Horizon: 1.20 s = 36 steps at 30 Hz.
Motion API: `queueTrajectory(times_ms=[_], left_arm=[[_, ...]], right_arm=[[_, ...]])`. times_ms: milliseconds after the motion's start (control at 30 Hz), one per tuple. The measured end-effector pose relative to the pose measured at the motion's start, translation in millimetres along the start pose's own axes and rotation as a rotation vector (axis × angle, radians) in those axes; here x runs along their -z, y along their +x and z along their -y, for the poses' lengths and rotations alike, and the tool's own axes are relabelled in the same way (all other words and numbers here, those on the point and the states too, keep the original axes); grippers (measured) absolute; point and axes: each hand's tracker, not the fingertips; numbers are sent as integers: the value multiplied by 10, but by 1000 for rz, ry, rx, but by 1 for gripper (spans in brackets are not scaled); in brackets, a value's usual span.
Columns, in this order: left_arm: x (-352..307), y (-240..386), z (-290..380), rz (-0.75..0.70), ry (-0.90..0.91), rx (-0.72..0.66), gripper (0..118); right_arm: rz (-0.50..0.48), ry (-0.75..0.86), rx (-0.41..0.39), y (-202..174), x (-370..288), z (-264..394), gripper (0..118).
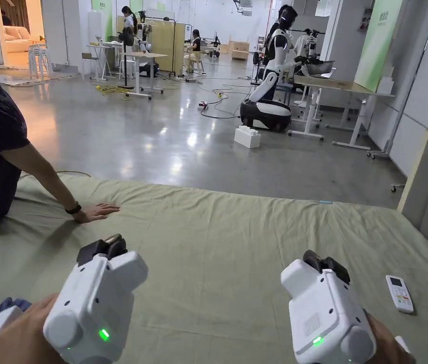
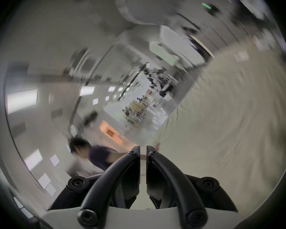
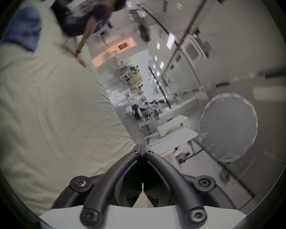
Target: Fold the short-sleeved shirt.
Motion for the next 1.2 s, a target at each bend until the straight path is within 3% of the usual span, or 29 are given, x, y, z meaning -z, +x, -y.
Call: queueTrajectory(times_ms=[33, 100, 133, 200, 433, 500, 533, 633, 933, 1067, 1200], left_arm=[[14, 16, 45, 2, 19, 47, 7], [6, -15, 49, 9, 39, 3, 7], [-1, -53, 41, 14, 36, -65, 7], [-14, -139, 34, 15, 6, -253, 7], [-37, -391, 198, 56, -8, -1196, 7], [-57, -407, 267, 26, -21, -1359, 7], [-68, -405, 284, 4, -28, -1395, 7], [-72, -390, 297, 11, -20, -1386, 7], [-100, -403, 344, 85, -55, -1269, 7], [-152, -436, 534, 121, -142, -1207, 7], [-259, -491, 984, 187, -281, -1251, 7]], right_arm=[[1, 19, -19, -8, -17, 15, 0], [-8, 31, 15, 16, -36, 12, 0], [-5, 36, 22, 33, -50, 37, 0], [-1, 40, 120, 75, -64, 18, 0], [-9, -67, 944, 306, -55, 189, 0], [-40, -177, 1233, 260, -56, 325, 0], [-24, -186, 1294, 250, -97, 350, 0], [27, -179, 1306, 233, -151, 386, 0], [18, -195, 1287, 241, -176, 325, 0], [-7, -190, 1263, 209, -186, 242, 0], [-54, -184, 1258, 94, -167, 136, 0]])
